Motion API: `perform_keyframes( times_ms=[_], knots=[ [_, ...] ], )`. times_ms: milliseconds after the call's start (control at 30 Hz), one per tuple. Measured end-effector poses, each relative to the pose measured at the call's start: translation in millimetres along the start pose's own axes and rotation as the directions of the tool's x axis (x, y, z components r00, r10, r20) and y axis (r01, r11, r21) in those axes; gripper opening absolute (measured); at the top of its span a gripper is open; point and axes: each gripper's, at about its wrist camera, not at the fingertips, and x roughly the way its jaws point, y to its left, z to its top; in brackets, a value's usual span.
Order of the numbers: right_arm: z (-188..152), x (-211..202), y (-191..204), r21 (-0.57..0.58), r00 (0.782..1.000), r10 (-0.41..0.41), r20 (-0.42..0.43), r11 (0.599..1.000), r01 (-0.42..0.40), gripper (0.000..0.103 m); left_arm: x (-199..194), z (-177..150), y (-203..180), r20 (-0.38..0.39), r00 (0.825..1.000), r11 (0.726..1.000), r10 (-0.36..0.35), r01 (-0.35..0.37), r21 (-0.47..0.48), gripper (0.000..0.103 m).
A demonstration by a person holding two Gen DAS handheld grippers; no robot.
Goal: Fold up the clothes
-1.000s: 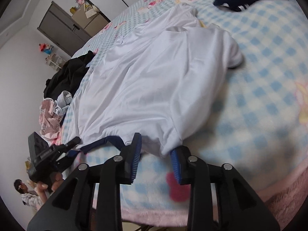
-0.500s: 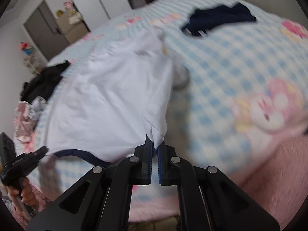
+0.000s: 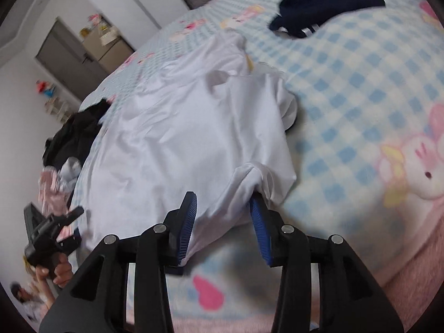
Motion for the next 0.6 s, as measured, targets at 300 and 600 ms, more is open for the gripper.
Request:
perform_keyframes(
  times_ms=[300,600],
  knots=[
    [2.1,20.2,5.3,-0.027,0.998,0.041,-0.036,0.999,-0.042,0.005,13.5,4.7,-10.8,-0.063,0.993,0.991,-0.102,0.107,0.076,0.005],
    [-12.4,-39.3,29.5,-0.15,0.998,-0.005,0.067,0.989,0.015,0.003,-73.9,-23.0,-10.8,0.143,0.986,0.993,-0.087,0.075,0.09,0.004]
  ],
)
